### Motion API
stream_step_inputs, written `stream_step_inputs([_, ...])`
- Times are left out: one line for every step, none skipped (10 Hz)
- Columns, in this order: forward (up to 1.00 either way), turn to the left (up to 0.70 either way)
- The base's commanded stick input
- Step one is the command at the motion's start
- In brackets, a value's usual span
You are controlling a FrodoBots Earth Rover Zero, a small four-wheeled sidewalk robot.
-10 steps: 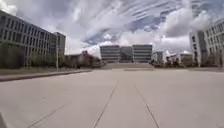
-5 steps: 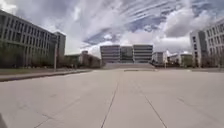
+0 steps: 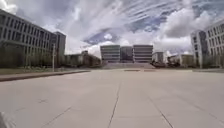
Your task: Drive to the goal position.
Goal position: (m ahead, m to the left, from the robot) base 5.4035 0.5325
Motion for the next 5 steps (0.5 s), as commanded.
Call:
stream_step_inputs([1.00,0.00])
stream_step_inputs([1.00,0.00])
stream_step_inputs([1.00,0.00])
stream_step_inputs([1.00,0.00])
stream_step_inputs([1.00,0.00])
